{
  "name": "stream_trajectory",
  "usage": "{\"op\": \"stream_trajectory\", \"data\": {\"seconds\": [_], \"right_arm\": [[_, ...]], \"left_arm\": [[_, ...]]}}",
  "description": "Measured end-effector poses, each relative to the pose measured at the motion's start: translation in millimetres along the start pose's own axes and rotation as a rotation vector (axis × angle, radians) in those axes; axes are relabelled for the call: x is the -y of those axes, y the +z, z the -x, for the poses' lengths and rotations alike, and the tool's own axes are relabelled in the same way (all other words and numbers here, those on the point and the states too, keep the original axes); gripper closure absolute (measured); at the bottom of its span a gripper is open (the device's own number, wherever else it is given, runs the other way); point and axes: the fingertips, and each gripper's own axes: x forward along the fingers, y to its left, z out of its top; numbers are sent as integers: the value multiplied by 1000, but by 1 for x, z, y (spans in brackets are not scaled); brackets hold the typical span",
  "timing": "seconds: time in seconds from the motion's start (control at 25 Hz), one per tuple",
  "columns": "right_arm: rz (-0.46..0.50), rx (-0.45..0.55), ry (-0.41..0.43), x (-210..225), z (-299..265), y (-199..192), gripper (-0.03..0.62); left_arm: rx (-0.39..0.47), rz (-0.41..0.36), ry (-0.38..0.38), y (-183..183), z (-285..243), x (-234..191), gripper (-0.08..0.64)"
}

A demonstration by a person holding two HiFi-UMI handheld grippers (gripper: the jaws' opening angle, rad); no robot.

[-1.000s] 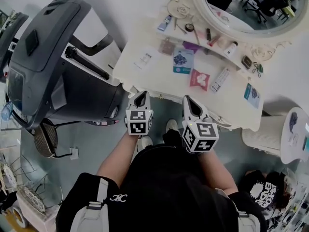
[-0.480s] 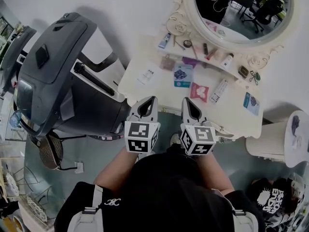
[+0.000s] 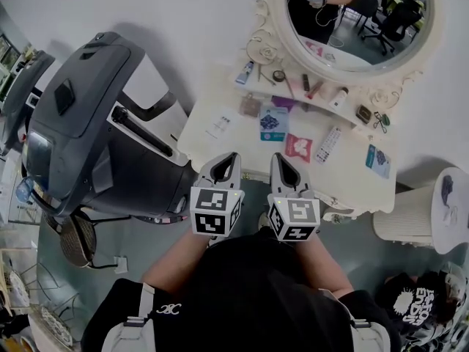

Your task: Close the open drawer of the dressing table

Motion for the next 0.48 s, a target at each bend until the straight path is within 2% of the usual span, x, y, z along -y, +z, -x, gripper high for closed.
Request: {"op": "stream_trajectory", "data": {"seconds": [0.2,0.48], "right_arm": [[4,8,-14,0,3,0,582],[1,4,-24,-3,9,-1,582]], "left_arm": [[24,-11,-8,8,1,3,554],[15,-2,-27,4,6,6,554]]}}
